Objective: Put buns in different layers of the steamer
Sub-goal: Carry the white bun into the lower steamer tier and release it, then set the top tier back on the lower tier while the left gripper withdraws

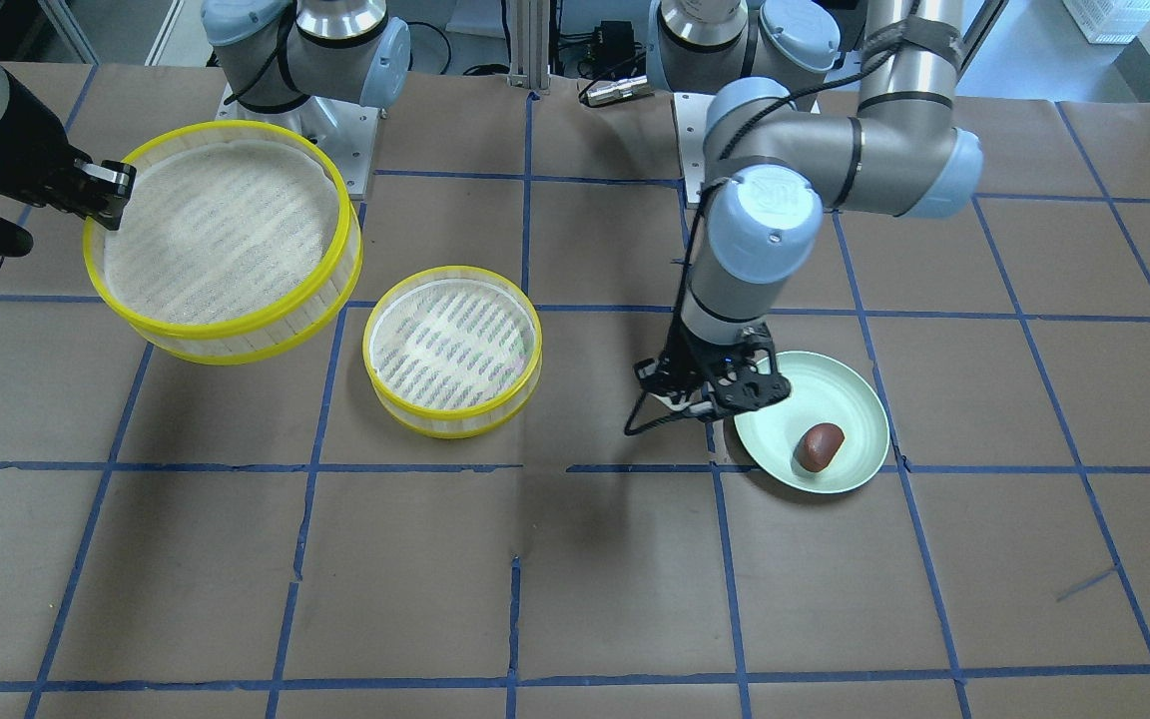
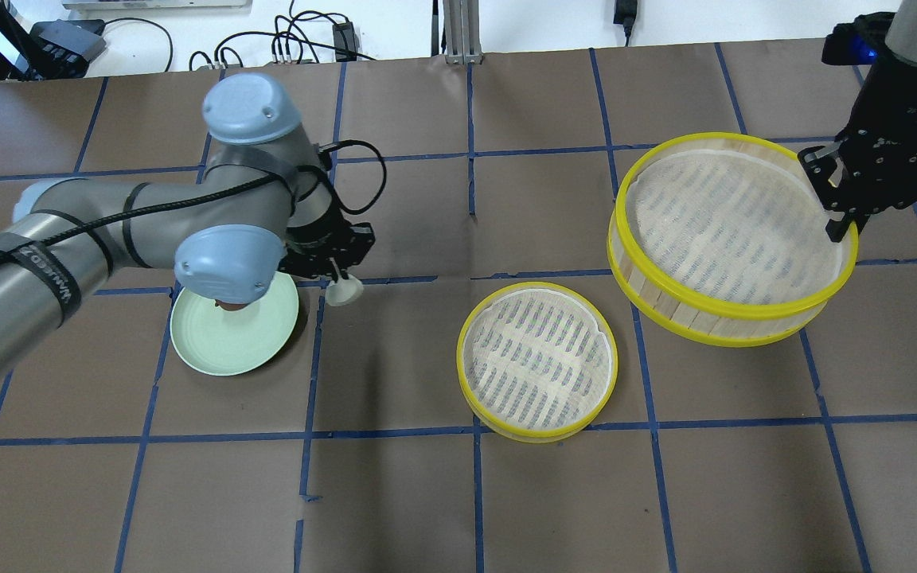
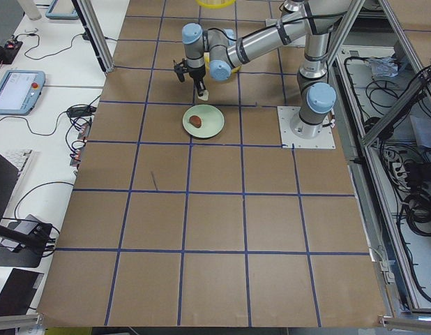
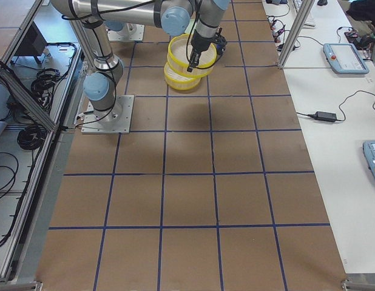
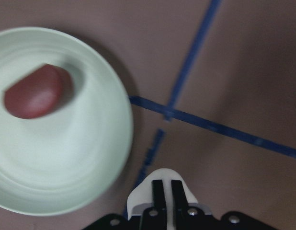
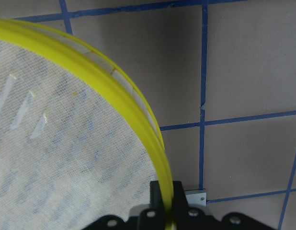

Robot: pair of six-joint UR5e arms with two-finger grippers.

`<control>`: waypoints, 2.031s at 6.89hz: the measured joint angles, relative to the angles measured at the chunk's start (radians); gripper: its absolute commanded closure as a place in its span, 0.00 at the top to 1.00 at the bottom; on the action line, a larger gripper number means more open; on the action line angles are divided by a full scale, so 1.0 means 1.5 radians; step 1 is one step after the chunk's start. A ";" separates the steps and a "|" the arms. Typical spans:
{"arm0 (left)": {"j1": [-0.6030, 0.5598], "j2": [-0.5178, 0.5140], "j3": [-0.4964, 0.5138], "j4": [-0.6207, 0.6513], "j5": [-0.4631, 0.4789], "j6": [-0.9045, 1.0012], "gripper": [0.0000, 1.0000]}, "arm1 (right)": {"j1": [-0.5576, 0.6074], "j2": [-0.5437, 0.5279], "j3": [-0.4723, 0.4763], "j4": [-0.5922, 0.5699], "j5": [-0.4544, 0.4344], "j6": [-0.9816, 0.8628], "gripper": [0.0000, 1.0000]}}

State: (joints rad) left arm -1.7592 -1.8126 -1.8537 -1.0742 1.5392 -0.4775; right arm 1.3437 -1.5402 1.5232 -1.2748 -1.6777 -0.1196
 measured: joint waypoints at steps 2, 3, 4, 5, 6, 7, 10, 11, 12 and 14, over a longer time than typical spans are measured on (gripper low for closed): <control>-0.128 -0.018 0.004 0.031 -0.059 -0.085 0.28 | 0.000 0.000 0.000 0.000 0.000 0.000 0.09; -0.169 -0.032 0.004 0.049 -0.084 -0.111 0.54 | 0.000 0.000 0.000 0.000 0.000 0.000 0.09; -0.196 -0.043 0.005 0.066 -0.096 -0.127 0.83 | 0.000 0.000 0.000 -0.001 0.000 0.000 0.09; -0.207 -0.047 0.006 0.074 -0.098 -0.133 0.93 | 0.000 0.000 0.000 -0.002 0.000 0.000 0.09; -0.210 -0.048 0.007 0.076 -0.096 -0.135 0.90 | 0.000 0.000 0.000 -0.002 0.000 0.000 0.09; -0.205 -0.045 0.011 0.073 -0.085 -0.133 0.90 | 0.001 0.000 0.000 -0.002 0.001 0.000 0.09; -0.065 -0.033 0.036 0.004 0.027 -0.038 0.90 | 0.020 -0.001 0.015 -0.002 0.016 0.030 0.08; 0.002 -0.031 0.034 -0.001 0.046 0.048 0.90 | 0.037 -0.001 0.030 -0.009 0.031 0.061 0.08; 0.065 -0.030 0.032 0.003 0.057 0.140 0.90 | 0.065 0.000 0.054 -0.030 0.049 0.104 0.08; 0.161 -0.032 0.029 0.032 0.063 0.313 0.88 | 0.139 0.005 0.135 -0.136 0.072 0.205 0.08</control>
State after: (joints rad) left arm -1.5172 -1.8610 -1.8097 -1.0268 1.6338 -0.0081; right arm 1.5529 -1.5329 1.7258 -1.4784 -1.5692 0.1880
